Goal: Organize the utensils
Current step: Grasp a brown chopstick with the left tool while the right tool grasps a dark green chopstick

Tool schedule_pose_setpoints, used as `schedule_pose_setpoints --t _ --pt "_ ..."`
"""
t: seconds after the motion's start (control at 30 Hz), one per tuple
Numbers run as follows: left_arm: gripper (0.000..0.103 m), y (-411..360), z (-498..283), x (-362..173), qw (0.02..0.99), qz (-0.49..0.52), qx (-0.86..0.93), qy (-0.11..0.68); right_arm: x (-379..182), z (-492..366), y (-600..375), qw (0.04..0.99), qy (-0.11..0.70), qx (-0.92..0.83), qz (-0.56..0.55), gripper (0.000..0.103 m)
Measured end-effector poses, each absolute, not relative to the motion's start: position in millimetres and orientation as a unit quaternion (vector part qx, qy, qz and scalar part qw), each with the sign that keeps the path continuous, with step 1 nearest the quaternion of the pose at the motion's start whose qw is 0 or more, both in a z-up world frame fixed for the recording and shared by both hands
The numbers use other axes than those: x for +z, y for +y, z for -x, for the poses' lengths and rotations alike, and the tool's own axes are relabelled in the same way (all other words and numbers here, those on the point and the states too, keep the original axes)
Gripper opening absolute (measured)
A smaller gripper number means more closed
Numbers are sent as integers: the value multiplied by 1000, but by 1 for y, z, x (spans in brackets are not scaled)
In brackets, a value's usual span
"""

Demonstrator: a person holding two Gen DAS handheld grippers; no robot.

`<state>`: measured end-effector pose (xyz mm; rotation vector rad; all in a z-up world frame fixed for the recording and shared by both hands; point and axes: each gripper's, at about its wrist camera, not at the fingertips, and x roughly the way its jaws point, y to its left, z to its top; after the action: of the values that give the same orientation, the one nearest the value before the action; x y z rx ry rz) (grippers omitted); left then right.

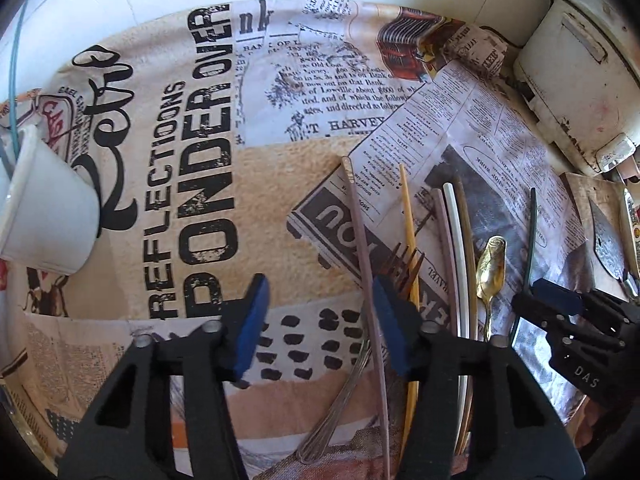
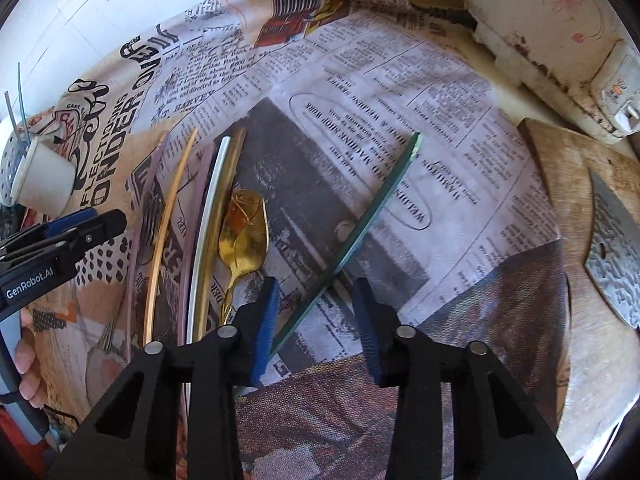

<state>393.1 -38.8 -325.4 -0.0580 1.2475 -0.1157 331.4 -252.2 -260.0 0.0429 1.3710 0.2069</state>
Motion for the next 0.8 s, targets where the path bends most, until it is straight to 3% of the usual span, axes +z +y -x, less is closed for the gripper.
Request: schedule_pose_setpoints --t 0.2,0.47,0.8 --pt "31 -43 -399 -331 803 36 -67 591 -259 -333 -249 772 626 110 -13 14" --pt "23 -48 -410 -338 794 57 -81 599 -266 -338 -230 767 621 163 -12 10" --pt "22 -66 -420 -339 788 15 -98 608 -267 -335 -230 758 633 156 37 9"
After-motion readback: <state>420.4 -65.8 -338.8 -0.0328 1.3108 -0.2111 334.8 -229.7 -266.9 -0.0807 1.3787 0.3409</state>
